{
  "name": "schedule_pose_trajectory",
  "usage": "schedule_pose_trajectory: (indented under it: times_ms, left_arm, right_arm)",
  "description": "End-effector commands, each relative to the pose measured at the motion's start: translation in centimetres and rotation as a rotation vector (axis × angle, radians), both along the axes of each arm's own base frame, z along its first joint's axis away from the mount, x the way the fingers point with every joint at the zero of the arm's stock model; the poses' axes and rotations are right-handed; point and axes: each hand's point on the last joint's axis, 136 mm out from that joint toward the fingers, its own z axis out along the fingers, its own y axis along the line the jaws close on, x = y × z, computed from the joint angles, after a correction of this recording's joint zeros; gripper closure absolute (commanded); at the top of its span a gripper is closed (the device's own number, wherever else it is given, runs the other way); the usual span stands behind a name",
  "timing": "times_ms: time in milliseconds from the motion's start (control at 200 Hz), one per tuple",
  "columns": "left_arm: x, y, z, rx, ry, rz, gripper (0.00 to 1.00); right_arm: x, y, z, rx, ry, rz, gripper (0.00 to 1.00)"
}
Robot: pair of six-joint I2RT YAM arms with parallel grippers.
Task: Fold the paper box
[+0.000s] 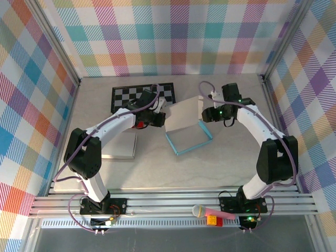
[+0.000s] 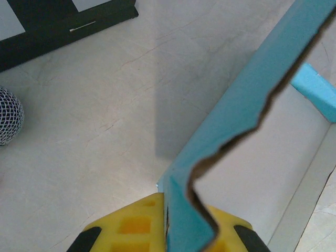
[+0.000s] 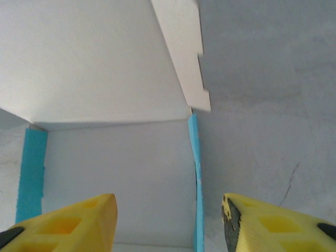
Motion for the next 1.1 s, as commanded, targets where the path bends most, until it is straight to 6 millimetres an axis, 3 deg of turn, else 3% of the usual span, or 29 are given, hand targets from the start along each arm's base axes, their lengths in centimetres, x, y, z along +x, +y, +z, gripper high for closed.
schedule_pose_trajectory:
  times_ms: [0,215,320,525,850,1095]
  left_arm:
    - [-0.5,-0.2,0.5,0.019,0.007,-0.062,0.95]
    - [-1.8,1.5,0.7,-0.008,0.073,-0.166,0.98]
    - [-2.3,2.7,0.3,-0.005,0.108,-0.197,0.99]
    - [-1.5,3.9,-0.3,0.000,0.127,-0.167,0.98]
    - [-0.7,3.7,-0.5,0.002,0.124,-0.152,0.98]
    - [-0.2,3.8,-0.4,0.012,0.119,-0.132,0.98]
  right_arm:
    - [1.2,2.0,1.2,0.112,-0.017,0.138,0.43]
    - [2.2,4.7,2.2,0.276,0.028,0.263,0.43]
    - [2.6,4.8,1.9,0.280,0.033,0.271,0.43]
    - [1.9,6.2,2.1,0.327,0.068,0.313,0.44]
    - [0.8,5.3,-0.1,0.241,0.099,0.268,0.51]
    - [0.9,5.8,-0.3,0.195,0.105,0.270,0.69]
